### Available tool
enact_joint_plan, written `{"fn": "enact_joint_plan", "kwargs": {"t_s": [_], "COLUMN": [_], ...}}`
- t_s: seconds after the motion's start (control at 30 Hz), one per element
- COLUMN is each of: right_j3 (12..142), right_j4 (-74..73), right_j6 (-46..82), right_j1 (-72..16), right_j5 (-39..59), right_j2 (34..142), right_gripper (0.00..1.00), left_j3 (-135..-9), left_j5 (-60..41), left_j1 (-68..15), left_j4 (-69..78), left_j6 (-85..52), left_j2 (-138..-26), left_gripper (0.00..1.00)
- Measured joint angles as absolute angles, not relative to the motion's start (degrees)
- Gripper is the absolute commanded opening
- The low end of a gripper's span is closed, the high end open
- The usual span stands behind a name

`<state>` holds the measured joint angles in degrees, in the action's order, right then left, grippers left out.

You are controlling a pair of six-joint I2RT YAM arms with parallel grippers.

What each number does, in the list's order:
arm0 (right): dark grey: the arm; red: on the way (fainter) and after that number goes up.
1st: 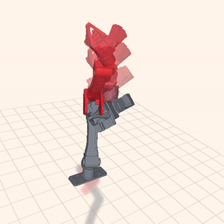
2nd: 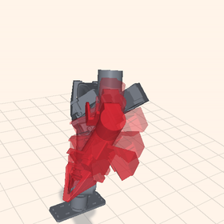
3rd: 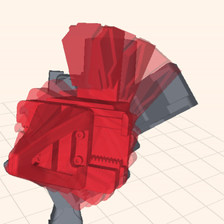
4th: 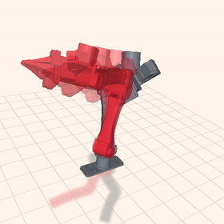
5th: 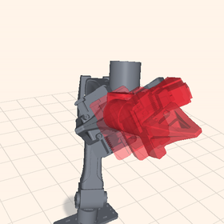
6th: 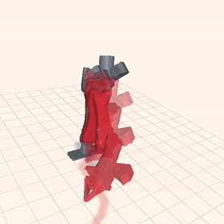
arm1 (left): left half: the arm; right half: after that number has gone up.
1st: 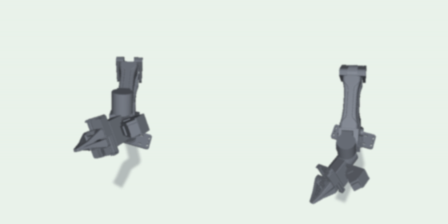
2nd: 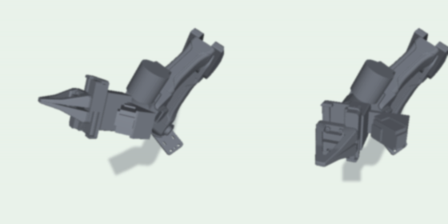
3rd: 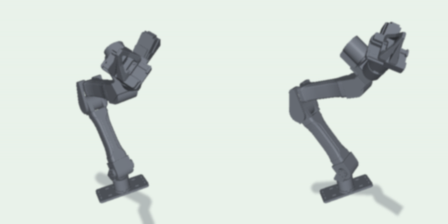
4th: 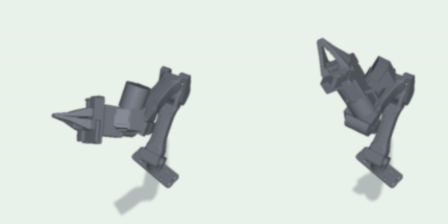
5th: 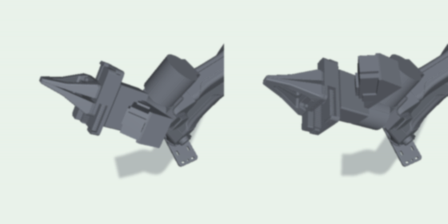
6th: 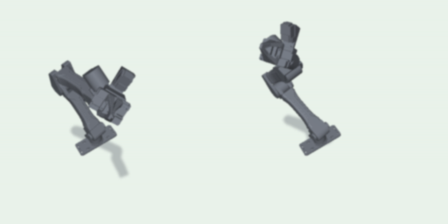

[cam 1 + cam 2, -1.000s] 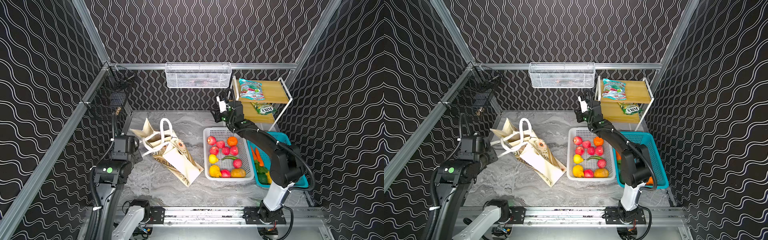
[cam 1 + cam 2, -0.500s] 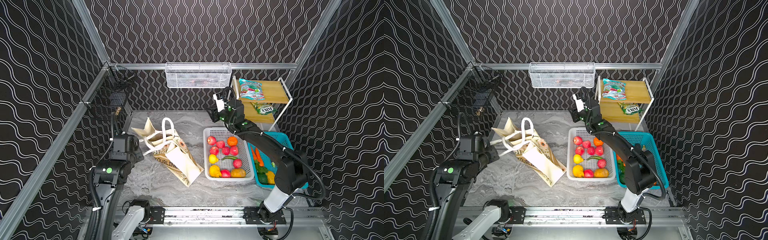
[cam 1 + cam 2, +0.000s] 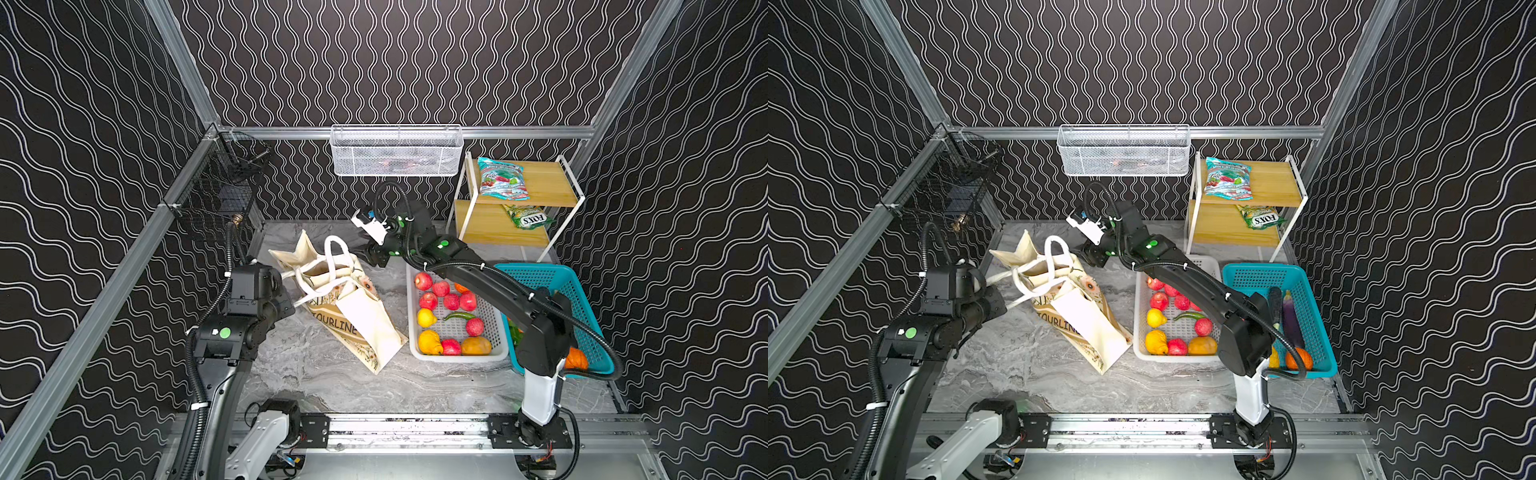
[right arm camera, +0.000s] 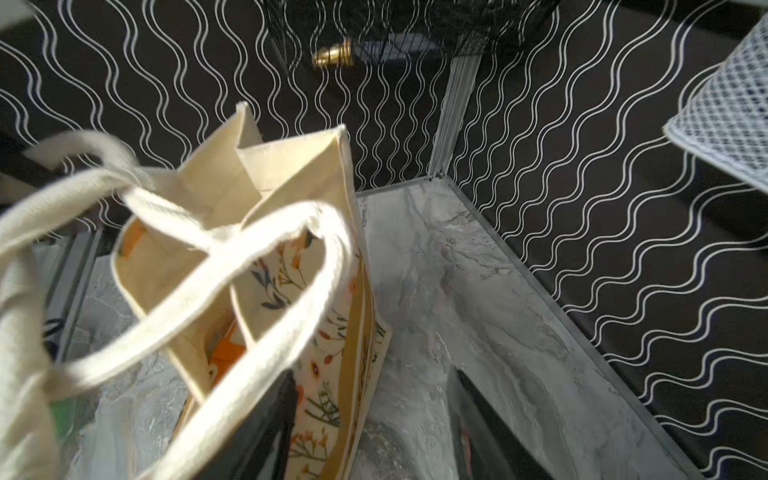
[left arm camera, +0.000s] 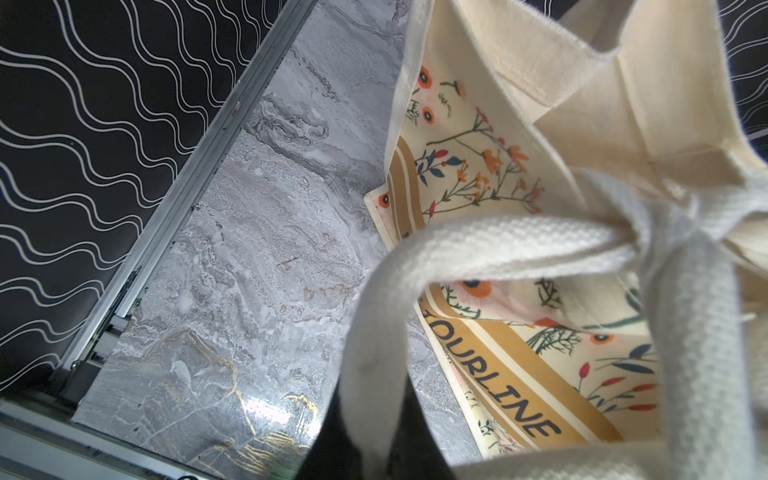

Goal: Place the food into the grocery bag and tie it

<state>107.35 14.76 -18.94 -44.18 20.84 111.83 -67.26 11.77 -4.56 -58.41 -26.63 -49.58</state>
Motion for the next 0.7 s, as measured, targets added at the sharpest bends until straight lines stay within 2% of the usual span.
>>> {"fn": "enact_joint_plan", "kwargs": {"t_s": [0.2, 0.53, 0.7], "right_j3": [110.6, 104.6, 107.5], "right_j4": [16.7, 13.7, 15.6], "right_j6": [-19.0, -16.9, -15.9], "right_j1": [-44.3, -43.8, -44.1], "right_j5": [20.8, 15.9, 17.9], "right_j2": [113.5, 104.0, 105.2], "right_gripper": [0.65, 0.68, 0.68], "left_j3": [-67.3, -67.3, -67.3], "left_j5": [11.4, 10.2, 9.4], "left_j1": [-4.6, -4.6, -4.6], "left_j4": [-58.4, -57.4, -56.4], "left_j6": [-26.6, -26.6, -26.6], "left_j2": [-49.8, -50.2, -50.6], "left_gripper": [0.00, 0.00, 0.00]}}
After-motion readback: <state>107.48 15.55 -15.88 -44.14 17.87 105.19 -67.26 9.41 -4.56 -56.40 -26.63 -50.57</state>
